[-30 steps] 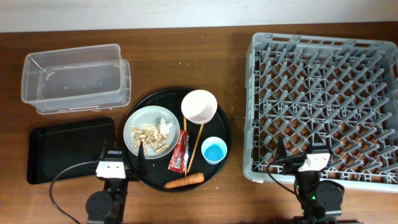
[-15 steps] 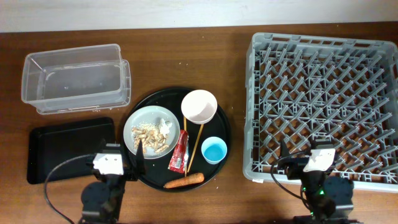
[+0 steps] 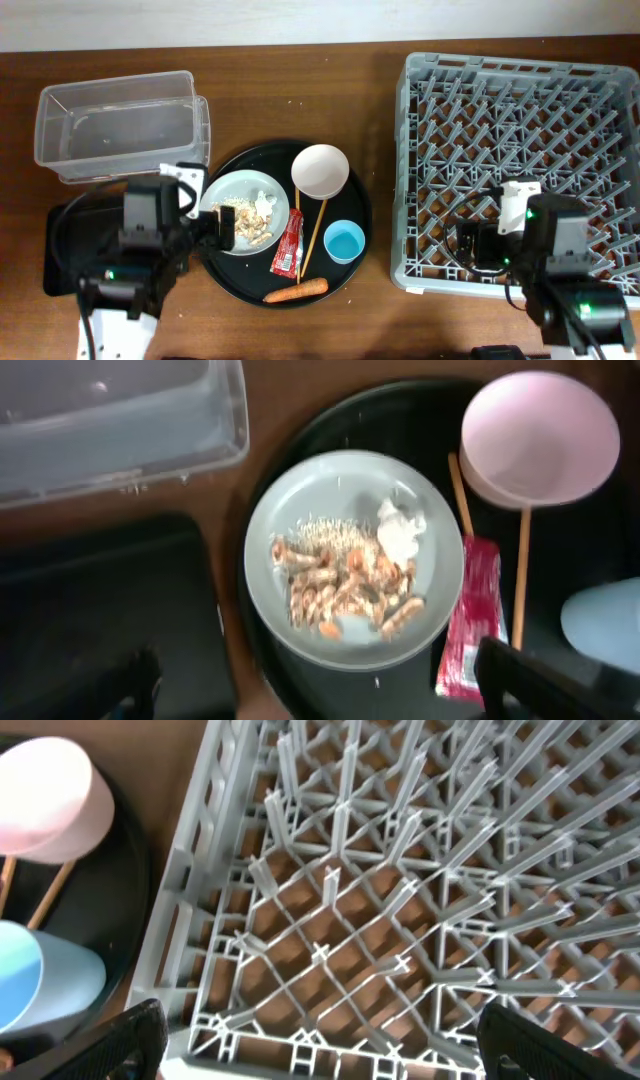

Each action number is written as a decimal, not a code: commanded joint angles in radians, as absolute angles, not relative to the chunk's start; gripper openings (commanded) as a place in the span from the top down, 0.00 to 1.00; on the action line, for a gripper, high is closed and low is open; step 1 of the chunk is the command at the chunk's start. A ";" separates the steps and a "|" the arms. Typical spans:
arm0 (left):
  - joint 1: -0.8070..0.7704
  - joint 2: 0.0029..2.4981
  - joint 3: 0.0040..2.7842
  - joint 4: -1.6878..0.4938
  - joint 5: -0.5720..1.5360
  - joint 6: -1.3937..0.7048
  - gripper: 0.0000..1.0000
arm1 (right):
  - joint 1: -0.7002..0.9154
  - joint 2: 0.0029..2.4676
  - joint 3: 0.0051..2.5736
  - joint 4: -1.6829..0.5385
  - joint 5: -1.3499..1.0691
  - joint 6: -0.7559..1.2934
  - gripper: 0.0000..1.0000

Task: Sort waste into correct bins and load items into the dishwasher rack
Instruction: 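Grasp the white tissue with the left gripper and drop it in the clear bin, then grasp the red snack wrapper with the left gripper and drop it in the bin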

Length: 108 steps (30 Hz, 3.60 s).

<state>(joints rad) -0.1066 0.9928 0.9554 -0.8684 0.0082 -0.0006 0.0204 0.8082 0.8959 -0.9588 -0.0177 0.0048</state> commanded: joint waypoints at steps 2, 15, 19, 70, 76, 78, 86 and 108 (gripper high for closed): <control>-0.109 1.020 1.018 -0.899 0.023 -0.007 0.01 | 0.019 0.836 0.917 -0.966 -0.086 0.015 0.02; -0.109 1.142 1.018 -0.780 0.124 -0.015 0.01 | 0.019 0.838 0.916 -0.965 -0.086 0.015 0.02; -0.124 1.309 1.018 -0.690 0.162 -0.015 0.01 | 0.019 0.838 0.916 -0.965 -0.086 0.015 0.02; 0.171 1.636 1.208 -0.196 0.062 -0.014 0.41 | 0.019 0.838 0.916 -0.970 -0.086 0.015 0.02; 0.168 1.611 1.210 -0.248 0.250 -0.014 0.33 | 0.019 0.838 0.916 -0.969 -0.086 0.015 0.02; 0.140 1.605 1.210 -0.366 0.412 -0.015 0.35 | 0.019 0.838 0.916 -0.969 -0.086 0.015 0.02; -0.207 1.605 1.209 -0.850 0.276 -0.014 0.35 | 0.019 0.838 0.916 -0.969 -0.086 0.015 0.02; -0.549 1.612 0.922 -0.712 0.133 -0.041 0.36 | 0.019 0.838 0.916 -0.973 -0.087 0.016 0.02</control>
<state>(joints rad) -0.5434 1.6234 0.9413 -0.7280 0.1600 -0.0273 0.0204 0.8410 0.9005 -0.9733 -0.0769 0.0044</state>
